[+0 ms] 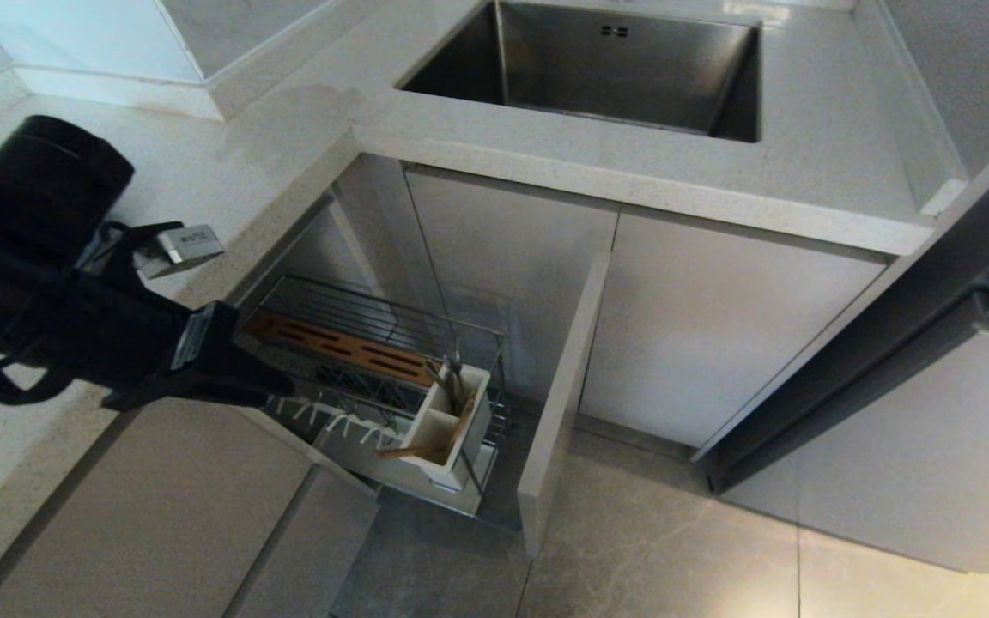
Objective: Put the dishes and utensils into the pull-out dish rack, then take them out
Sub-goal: Take the spoon out of the cupboard
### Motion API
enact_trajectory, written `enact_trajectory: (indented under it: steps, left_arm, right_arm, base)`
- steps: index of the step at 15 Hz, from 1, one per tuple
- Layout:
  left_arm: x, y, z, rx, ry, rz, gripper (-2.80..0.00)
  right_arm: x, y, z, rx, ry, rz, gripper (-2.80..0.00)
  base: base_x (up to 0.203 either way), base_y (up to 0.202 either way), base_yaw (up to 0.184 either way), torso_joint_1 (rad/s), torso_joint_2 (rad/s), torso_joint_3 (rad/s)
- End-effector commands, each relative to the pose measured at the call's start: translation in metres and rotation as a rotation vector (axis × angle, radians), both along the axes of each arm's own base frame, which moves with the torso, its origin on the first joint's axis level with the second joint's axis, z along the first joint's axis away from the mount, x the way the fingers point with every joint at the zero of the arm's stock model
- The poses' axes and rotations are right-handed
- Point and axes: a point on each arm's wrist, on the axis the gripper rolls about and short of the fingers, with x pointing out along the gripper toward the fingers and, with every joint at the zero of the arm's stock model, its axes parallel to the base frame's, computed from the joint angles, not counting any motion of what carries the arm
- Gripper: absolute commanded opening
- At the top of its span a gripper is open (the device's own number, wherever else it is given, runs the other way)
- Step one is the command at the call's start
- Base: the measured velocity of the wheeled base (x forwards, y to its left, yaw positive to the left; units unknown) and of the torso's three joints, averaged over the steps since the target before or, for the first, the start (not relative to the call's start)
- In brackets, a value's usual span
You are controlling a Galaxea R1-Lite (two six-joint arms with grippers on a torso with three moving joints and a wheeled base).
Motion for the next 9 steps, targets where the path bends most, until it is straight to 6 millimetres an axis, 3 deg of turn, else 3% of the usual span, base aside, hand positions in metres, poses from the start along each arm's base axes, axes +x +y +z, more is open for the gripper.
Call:
enact_trajectory:
  steps: [1, 4, 7, 9]
  left_arm:
    - [0.03, -0.009, -0.02, 0.009, 0.078, -0.014, 0.0]
    - [0.064, -0.034, -0.037, 0.012, 0.108, -0.061, 0.0]
    - [0.084, -0.056, -0.049, 0.02, 0.125, -0.103, 0.0]
    - [0.093, -0.06, -0.06, 0.031, 0.143, -0.094, 0.0]
  right_arm:
    - [0.0, 0.0, 0.0, 0.0, 0.002, 0.0, -2.8]
    - [0.0, 0.0, 0.0, 0.0, 0.002, 0.0, -2.8]
    - [0.0, 0.0, 0.0, 0.0, 0.001, 0.0, -2.8]
    - [0.0, 0.0, 0.0, 0.0, 0.001, 0.0, -2.8]
  base:
    - [0.0, 0.0, 0.0, 0.0, 0.0, 0.0]
    - [0.0, 0.0, 0.0, 0.0, 0.0, 0.0]
    - [0.0, 0.0, 0.0, 0.0, 0.0, 0.0]
    - [0.0, 0.0, 0.0, 0.0, 0.0, 0.0]
